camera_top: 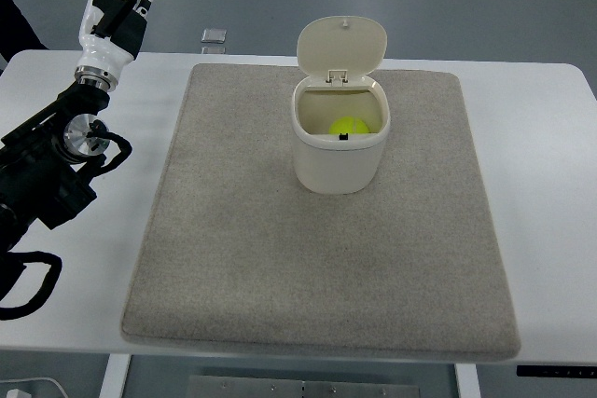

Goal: Put tennis ball into box with left hand

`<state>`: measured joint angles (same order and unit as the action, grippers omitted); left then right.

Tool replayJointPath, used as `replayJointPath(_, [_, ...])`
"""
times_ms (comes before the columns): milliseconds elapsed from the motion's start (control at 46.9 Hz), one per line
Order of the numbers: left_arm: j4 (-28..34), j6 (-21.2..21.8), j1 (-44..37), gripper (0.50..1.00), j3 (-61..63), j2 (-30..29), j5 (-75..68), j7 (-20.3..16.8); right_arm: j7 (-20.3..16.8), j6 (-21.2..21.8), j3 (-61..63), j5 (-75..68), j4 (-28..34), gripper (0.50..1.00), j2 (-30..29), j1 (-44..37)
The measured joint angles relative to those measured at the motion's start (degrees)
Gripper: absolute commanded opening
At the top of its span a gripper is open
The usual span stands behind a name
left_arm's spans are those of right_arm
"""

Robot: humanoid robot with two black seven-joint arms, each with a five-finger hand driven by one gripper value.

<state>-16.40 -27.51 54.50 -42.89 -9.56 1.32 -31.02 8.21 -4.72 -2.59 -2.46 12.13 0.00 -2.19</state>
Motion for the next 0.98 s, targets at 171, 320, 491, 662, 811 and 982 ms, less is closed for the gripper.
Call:
replayJointPath(171, [0.05,0.09,-0.27,0.992,0.41,-0.14,-0.07,0.00,-0.02,0.00,0.01,0.00,0.00,0.938,0.00,0.00])
replayJointPath(320, [0.05,0.18,-0.61,0.992,0.43,-0.20,-0.08,0.07,-0.02,0.00,-0.01,0.00,0.00,0.938,0.00,0.00])
replayJointPath(491, [0.05,0.34,-0.62,0.992,0.46,-0.35,-0.09,0.07,-0.02,-0.02,0.14,0.00,0.00,0.938,0.00,0.00])
replayJointPath(662, [0.05,0.43,-0.61,0.992,0.52,-0.41,-0.09,0.07,-0.01,0.01,0.40,0.00,0.00,0.938,0.00,0.00])
replayJointPath(811, [0.05,0.44,-0.45,0.992,0.52,-0.83,-0.09,0.09,-0.03,0.37,0.42,-0.36,0.24,0.938,0.00,0.00])
replayJointPath(982, [0.04,0.44,-0.29,0.992,0.52,-1.08,-0.09,0.09,-0.04,0.47,0.40,-0.44,0.35,0.938,0.00,-0.01])
